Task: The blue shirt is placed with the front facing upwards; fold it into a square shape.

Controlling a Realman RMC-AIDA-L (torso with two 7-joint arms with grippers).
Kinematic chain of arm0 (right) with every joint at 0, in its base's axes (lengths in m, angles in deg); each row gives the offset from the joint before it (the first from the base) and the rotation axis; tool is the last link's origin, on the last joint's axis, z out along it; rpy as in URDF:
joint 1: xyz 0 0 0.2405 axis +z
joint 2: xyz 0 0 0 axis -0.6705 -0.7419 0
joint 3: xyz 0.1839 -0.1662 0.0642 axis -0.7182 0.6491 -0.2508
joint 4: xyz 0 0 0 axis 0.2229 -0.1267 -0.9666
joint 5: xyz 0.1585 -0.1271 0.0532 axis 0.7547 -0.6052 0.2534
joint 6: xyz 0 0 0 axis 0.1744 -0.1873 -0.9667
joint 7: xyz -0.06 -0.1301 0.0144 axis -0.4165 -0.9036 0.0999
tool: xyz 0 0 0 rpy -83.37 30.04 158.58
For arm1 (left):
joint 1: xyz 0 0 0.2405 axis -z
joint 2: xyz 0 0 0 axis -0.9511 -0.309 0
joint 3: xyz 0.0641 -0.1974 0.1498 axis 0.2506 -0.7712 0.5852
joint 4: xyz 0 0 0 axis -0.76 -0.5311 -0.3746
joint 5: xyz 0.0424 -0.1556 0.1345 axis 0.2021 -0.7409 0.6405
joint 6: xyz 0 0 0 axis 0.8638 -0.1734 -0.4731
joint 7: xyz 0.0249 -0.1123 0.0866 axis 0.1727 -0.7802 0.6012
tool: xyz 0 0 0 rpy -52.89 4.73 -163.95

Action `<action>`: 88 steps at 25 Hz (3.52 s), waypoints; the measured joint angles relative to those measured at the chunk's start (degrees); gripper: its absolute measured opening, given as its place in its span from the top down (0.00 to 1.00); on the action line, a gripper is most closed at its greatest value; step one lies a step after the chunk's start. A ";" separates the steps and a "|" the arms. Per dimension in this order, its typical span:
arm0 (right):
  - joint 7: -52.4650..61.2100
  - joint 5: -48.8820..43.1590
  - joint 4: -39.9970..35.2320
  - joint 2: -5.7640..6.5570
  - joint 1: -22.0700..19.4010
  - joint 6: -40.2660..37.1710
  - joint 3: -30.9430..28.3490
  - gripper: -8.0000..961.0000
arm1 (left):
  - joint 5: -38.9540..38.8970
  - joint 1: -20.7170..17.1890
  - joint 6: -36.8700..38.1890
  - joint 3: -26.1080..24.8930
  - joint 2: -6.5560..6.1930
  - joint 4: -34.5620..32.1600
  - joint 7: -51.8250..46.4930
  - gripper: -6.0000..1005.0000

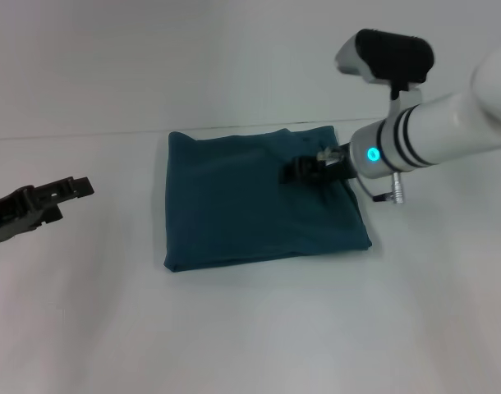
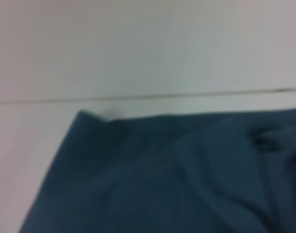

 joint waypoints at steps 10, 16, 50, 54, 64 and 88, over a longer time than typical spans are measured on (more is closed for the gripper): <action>4.47 2.18 -15.47 2.49 -9.57 -3.05 -0.84 0.44 | 0.01 0.38 -0.13 -0.05 -0.01 0.06 0.02 0.08; 3.65 3.74 -18.00 4.07 -11.08 -10.11 -3.58 0.44 | 0.01 0.93 0.21 -0.06 -0.25 0.06 -0.19 0.08; -45.20 40.86 -15.56 5.88 -39.96 -50.23 -23.27 0.37 | 2.55 6.72 -6.63 16.60 -1.21 6.37 0.44 0.08; -45.52 40.88 -15.12 5.82 -39.84 -49.93 -23.34 0.37 | 4.36 7.94 -10.55 16.98 -0.92 7.32 -2.67 0.08; -45.66 40.94 -14.52 5.70 -39.85 -49.45 -23.56 0.37 | 6.26 12.80 -15.74 18.82 -1.05 13.95 -5.22 0.08; -45.71 40.96 -14.10 5.60 -40.26 -49.13 -23.61 0.37 | 6.43 13.03 -16.41 18.67 -0.94 14.47 -6.48 0.08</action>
